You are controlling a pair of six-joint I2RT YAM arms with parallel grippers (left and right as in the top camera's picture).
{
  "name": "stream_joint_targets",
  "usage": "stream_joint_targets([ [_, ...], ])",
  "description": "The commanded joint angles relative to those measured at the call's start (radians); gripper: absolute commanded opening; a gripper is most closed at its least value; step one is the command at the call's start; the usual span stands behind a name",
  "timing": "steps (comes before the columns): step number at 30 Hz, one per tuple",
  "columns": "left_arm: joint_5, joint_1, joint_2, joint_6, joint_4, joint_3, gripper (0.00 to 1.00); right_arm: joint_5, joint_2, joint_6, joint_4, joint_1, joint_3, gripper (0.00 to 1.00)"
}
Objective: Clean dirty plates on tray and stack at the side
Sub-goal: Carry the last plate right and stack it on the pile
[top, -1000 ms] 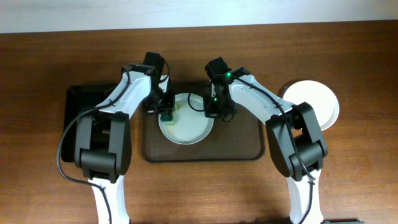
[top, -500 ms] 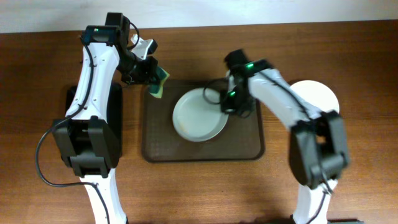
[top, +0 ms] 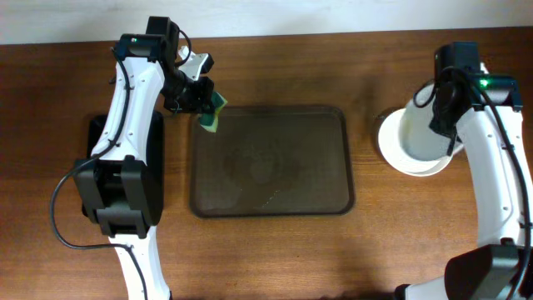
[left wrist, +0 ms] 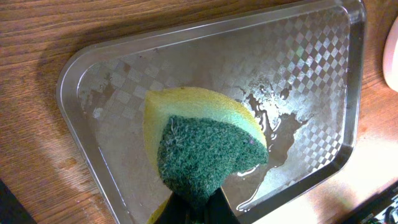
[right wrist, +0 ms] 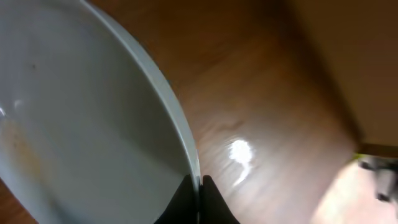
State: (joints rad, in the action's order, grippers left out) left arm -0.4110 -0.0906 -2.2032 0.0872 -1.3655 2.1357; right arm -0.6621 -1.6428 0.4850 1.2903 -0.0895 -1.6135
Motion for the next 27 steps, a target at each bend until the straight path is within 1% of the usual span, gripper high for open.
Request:
stream_joint_targets([
  [1, 0.001, -0.001, -0.003, 0.020, 0.005, 0.011, 0.01, -0.269, 0.013, 0.101, -0.012, -0.002, -0.001, 0.04],
  [2, 0.001, -0.001, -0.003, 0.020, 0.009, 0.011, 0.01, -0.316, 0.013, 0.101, -0.016, -0.002, -0.001, 0.04],
  [3, 0.002, -0.001, -0.003, 0.020, 0.013, 0.011, 0.01, -0.318, 0.013, 0.100, -0.015, -0.002, -0.001, 0.04],
  [6, 0.015, -0.001, -0.003, 0.020, 0.018, 0.011, 0.01, -0.244, 0.013, 0.099, -0.015, -0.001, -0.001, 0.04],
  [9, 0.015, -0.001, -0.003, 0.020, 0.018, 0.011, 0.01, -0.197, 0.013, 0.081, -0.019, 0.036, -0.002, 0.04],
  [10, 0.015, -0.001, -0.003, 0.020, 0.019, 0.011, 0.01, -0.125, 0.013, 0.011, -0.038, 0.070, -0.002, 0.04],
  [11, 0.015, -0.001, -0.003, 0.020, 0.019, 0.011, 0.01, -0.086, 0.013, -0.007, -0.047, 0.111, -0.002, 0.04],
  [13, 0.015, -0.001, -0.003, 0.020, 0.019, 0.011, 0.01, -0.071, 0.013, -0.006, -0.053, 0.198, -0.002, 0.04],
  [15, 0.015, -0.001, -0.003, 0.020, 0.020, 0.011, 0.01, -0.090, 0.013, -0.006, -0.076, 0.338, -0.002, 0.04],
  [17, 0.015, -0.001, -0.003, 0.019, 0.021, 0.011, 0.01, -0.214, 0.012, -0.005, -0.090, 0.459, -0.001, 0.04],
  [20, 0.015, -0.001, -0.003, 0.020, 0.022, 0.011, 0.01, -0.562, -0.008, 0.006, -0.098, 0.661, -0.001, 0.04],
  [23, 0.015, -0.001, -0.003, 0.020, 0.021, 0.011, 0.01, -0.868, -0.020, 0.076, -0.094, 0.790, -0.001, 0.04],
  [24, 0.015, -0.001, -0.003, 0.020, 0.021, 0.011, 0.01, -0.931, -0.020, 0.077, -0.095, 0.819, -0.001, 0.04],
  [27, 0.015, -0.001, -0.003, 0.019, 0.021, 0.011, 0.01, -0.931, -0.019, 0.082, -0.098, 0.855, -0.002, 0.04],
])
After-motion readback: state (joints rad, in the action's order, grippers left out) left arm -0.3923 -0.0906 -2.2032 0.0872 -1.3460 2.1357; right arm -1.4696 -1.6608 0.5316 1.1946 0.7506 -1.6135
